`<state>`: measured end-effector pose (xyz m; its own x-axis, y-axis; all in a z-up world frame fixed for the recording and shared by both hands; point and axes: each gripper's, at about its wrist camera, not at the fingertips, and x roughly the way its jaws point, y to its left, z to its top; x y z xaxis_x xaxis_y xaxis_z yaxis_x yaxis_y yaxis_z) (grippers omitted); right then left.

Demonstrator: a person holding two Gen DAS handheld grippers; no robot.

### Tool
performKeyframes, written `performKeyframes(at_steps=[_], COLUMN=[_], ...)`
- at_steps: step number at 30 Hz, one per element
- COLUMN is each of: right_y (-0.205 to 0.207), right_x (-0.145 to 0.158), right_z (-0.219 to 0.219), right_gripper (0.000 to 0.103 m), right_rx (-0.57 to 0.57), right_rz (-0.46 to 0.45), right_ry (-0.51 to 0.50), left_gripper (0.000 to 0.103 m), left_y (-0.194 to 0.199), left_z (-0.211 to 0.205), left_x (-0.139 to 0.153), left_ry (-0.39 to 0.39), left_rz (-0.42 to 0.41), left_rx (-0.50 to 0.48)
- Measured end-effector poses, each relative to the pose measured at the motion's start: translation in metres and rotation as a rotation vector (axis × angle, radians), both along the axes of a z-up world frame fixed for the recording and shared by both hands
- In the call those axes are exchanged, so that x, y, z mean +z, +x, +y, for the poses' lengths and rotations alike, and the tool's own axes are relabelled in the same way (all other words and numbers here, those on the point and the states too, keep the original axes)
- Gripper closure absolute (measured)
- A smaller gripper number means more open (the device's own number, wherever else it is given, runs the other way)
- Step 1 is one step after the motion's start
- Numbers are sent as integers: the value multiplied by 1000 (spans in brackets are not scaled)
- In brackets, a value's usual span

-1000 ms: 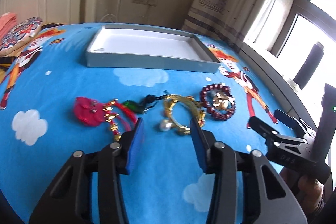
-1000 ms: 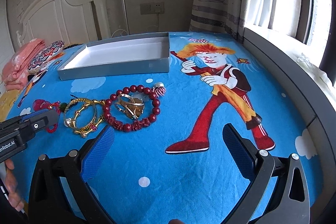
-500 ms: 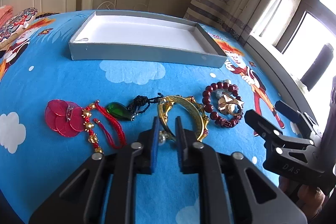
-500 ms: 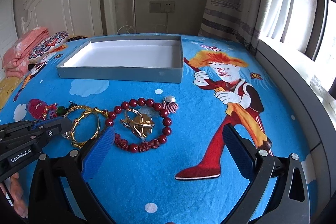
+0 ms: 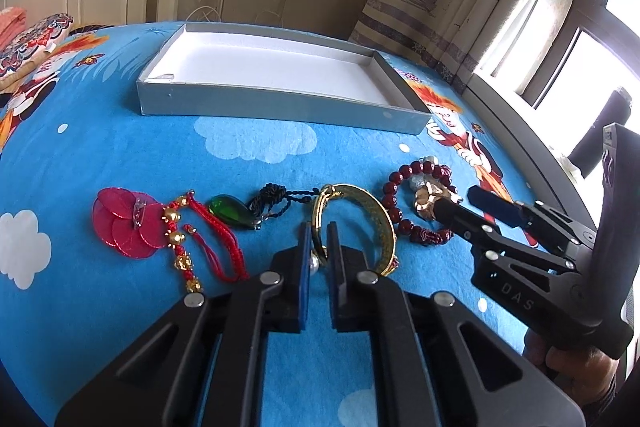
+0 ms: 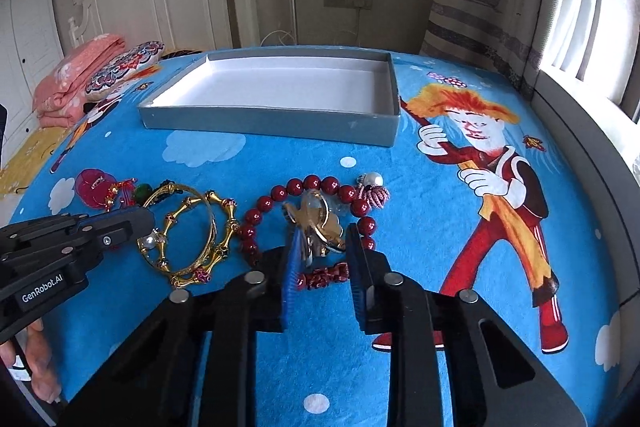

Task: Organize jewelry
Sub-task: 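Move left tool to the gold bangle while right tool approaches the gold ring on the bead bracelet, then close left tool on the gold bangle while right tool grasps the gold ring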

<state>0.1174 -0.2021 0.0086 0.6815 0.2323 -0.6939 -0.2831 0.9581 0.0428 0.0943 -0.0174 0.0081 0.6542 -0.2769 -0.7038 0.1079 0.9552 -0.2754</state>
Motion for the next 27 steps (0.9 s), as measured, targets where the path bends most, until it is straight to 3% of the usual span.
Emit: performKeyframes(at_steps=[19, 22, 27], right_y=[-10, -11, -13], right_x=[8, 11, 19], right_z=[-11, -12, -14], right_gripper=[92, 100, 100], right_rx=[-22, -22, -25], right_rz=[-43, -51, -72], right_ry=[43, 50, 58], left_gripper=[98, 99, 99], left_y=[1, 0, -2], left_z=[9, 9, 12], left_x=[-6, -5, 0], left_ry=[16, 30, 12], left_rz=[10, 6, -12], left_rx=[35, 39, 38])
